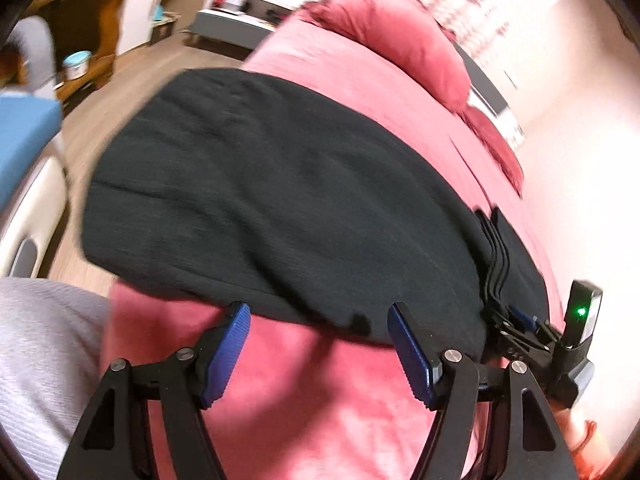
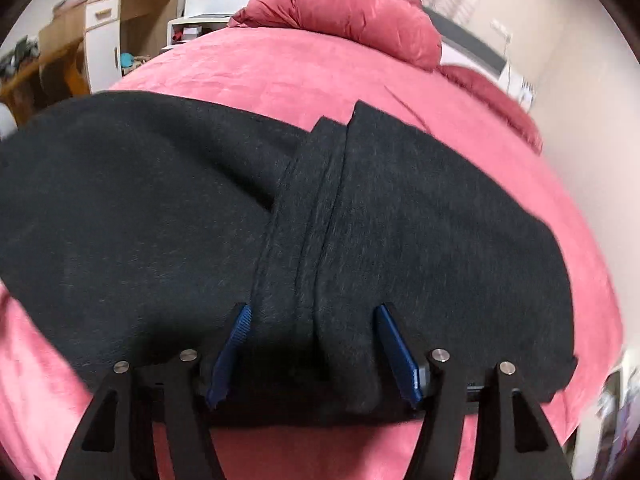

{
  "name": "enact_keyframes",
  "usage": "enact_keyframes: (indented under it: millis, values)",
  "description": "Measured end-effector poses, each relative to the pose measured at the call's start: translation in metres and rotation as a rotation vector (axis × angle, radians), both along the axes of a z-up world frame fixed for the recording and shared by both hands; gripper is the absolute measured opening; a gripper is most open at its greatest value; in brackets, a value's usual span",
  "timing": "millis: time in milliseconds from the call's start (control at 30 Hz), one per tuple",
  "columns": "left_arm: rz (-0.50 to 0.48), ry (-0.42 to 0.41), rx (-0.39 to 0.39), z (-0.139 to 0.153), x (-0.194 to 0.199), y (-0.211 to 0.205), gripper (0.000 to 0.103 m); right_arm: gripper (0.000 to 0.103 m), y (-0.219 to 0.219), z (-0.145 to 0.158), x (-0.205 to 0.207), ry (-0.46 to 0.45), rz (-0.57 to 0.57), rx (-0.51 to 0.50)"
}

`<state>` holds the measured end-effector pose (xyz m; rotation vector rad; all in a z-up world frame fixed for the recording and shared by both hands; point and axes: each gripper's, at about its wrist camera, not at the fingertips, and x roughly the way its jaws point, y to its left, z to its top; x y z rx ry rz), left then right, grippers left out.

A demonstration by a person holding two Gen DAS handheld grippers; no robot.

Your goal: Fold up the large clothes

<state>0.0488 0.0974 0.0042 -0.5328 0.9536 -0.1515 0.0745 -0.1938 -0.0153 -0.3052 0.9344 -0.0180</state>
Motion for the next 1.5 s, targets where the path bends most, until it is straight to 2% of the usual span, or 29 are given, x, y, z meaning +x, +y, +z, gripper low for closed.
enact_keyframes:
  millis: [33, 100, 200, 267, 367, 433, 500, 567, 667, 700, 767, 867, 933, 1033, 1100, 1167, 1200, 1267, 1333, 1367, 1500]
  values:
    - [0.014, -0.008, -0.004, 0.002, -0.001, 0.008, 0.072, 0.044, -0.004, 0.001, 0.004, 0.018, -0.009, 0.003]
    - [0.048, -0.027, -0.001, 0.004, -0.005, 0.025, 0.072, 0.02, -0.016, 0.009, 0.016, 0.061, -0.027, 0.041]
    - [0.089, -0.046, -0.047, 0.003, -0.011, 0.048, 0.072, 0.019, -0.041, 0.041, 0.03, 0.092, -0.091, 0.214]
    - [0.099, -0.038, -0.097, -0.002, -0.014, 0.06, 0.072, 0.019, -0.054, 0.069, 0.032, 0.062, -0.115, 0.296]
    - [0.103, -0.045, -0.12, -0.003, -0.014, 0.067, 0.072, 0.019, -0.049, 0.119, 0.024, -0.021, -0.034, 0.301]
    - [0.107, -0.059, -0.136, -0.001, -0.016, 0.072, 0.072, 0.019, -0.036, 0.131, 0.016, -0.036, 0.02, 0.285]
    - [0.125, -0.083, -0.14, 0.003, -0.019, 0.076, 0.072, 0.019, -0.022, 0.121, 0.008, -0.003, 0.07, 0.26]
    - [0.158, -0.112, -0.134, 0.008, -0.022, 0.082, 0.076, 0.02, -0.01, 0.082, 0.007, 0.073, 0.104, 0.216]
    - [0.198, -0.103, -0.098, 0.01, -0.022, 0.089, 0.078, 0.032, -0.011, 0.016, 0.008, 0.191, 0.106, 0.268]
    - [0.219, -0.093, -0.086, 0.008, -0.021, 0.095, 0.079, 0.034, -0.012, 0.009, 0.004, 0.167, 0.099, 0.276]
    - [0.265, -0.058, -0.068, 0.001, -0.017, 0.104, 0.091, 0.043, -0.013, 0.018, -0.007, 0.102, 0.089, 0.323]
    - [0.291, 0.034, -0.076, -0.02, 0.005, 0.107, 0.092, 0.044, -0.015, 0.038, -0.016, 0.072, 0.069, 0.419]
    - [0.263, 0.048, -0.066, -0.022, 0.017, 0.104, 0.092, 0.044, -0.019, 0.048, -0.02, 0.02, 0.052, 0.451]
    - [0.229, 0.114, -0.105, -0.035, 0.036, 0.102, 0.096, 0.044, -0.028, 0.055, -0.024, -0.026, 0.0, 0.495]
    - [0.284, 0.131, -0.166, -0.045, 0.043, 0.111, 0.089, 0.044, -0.03, 0.056, -0.031, -0.031, -0.025, 0.545]
    - [0.349, 0.156, -0.242, -0.053, 0.049, 0.119, 0.067, 0.044, -0.033, 0.053, -0.031, -0.016, -0.036, 0.583]
    - [0.362, 0.148, -0.3, -0.055, 0.051, 0.123, 0.061, 0.044, -0.028, 0.049, -0.033, -0.014, -0.038, 0.59]
    - [0.355, 0.133, -0.28, -0.047, 0.057, 0.12, 0.051, 0.044, -0.026, 0.047, -0.036, -0.009, -0.039, 0.591]
    - [0.316, 0.074, -0.235, -0.028, 0.059, 0.117, 0.045, 0.044, -0.026, 0.042, -0.032, -0.01, -0.048, 0.595]
    - [0.313, 0.054, -0.239, -0.021, 0.059, 0.117, 0.042, 0.044, -0.027, 0.04, -0.029, -0.014, -0.057, 0.602]
    - [0.316, -0.027, -0.33, 0.01, 0.067, 0.118, 0.039, 0.044, -0.044, 0.04, -0.029, -0.023, -0.115, 0.667]
